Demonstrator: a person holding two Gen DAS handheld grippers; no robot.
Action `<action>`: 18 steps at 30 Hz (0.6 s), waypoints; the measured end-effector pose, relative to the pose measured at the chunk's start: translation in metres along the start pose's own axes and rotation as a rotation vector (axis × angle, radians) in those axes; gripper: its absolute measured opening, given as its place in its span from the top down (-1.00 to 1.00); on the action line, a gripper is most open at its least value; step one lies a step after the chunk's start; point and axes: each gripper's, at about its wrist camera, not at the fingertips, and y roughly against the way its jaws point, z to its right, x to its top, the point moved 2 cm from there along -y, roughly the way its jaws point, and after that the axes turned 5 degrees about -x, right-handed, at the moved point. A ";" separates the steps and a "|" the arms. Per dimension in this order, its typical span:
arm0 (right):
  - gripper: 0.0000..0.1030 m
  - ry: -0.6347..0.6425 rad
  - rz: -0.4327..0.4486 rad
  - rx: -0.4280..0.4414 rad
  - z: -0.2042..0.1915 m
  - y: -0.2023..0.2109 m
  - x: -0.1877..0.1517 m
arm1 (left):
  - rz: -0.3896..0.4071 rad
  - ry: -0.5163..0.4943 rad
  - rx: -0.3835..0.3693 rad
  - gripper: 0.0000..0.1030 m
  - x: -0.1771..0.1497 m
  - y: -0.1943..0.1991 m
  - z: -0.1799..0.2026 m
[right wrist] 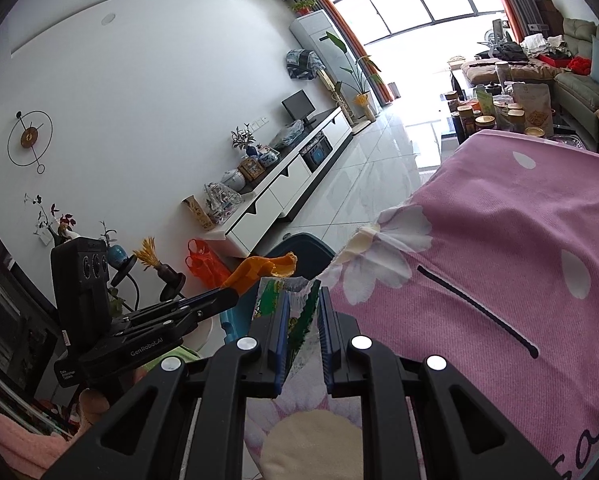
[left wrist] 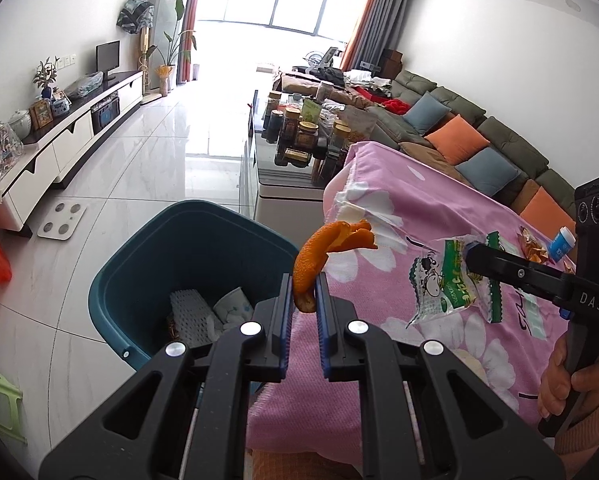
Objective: Collect trash
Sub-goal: 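Carry the orange peel and green wrapper over the teal bin with both tools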
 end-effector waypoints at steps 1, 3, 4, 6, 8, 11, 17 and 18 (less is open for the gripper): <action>0.75 0.003 -0.003 0.003 -0.002 -0.002 0.001 | 0.001 0.004 0.004 0.78 0.000 0.000 -0.002; 0.75 0.009 -0.009 0.008 -0.004 -0.007 0.002 | 0.003 0.012 0.012 0.78 0.000 0.001 -0.006; 0.75 0.013 -0.013 0.012 -0.006 -0.009 0.002 | 0.005 0.016 0.017 0.78 0.001 0.001 -0.008; 0.75 0.017 -0.020 0.017 -0.008 -0.014 0.004 | 0.009 0.024 0.026 0.78 0.001 0.003 -0.012; 0.75 0.018 -0.026 0.024 -0.010 -0.019 0.006 | 0.011 0.031 0.038 0.78 0.001 0.004 -0.018; 0.75 0.022 -0.034 0.033 -0.014 -0.026 0.009 | 0.014 0.044 0.057 0.78 0.001 0.006 -0.025; 0.75 0.036 -0.054 0.042 -0.023 -0.044 0.018 | 0.011 0.076 0.105 0.78 0.002 0.006 -0.046; 0.75 0.038 -0.057 0.043 -0.024 -0.047 0.019 | 0.008 0.080 0.113 0.78 0.003 0.005 -0.049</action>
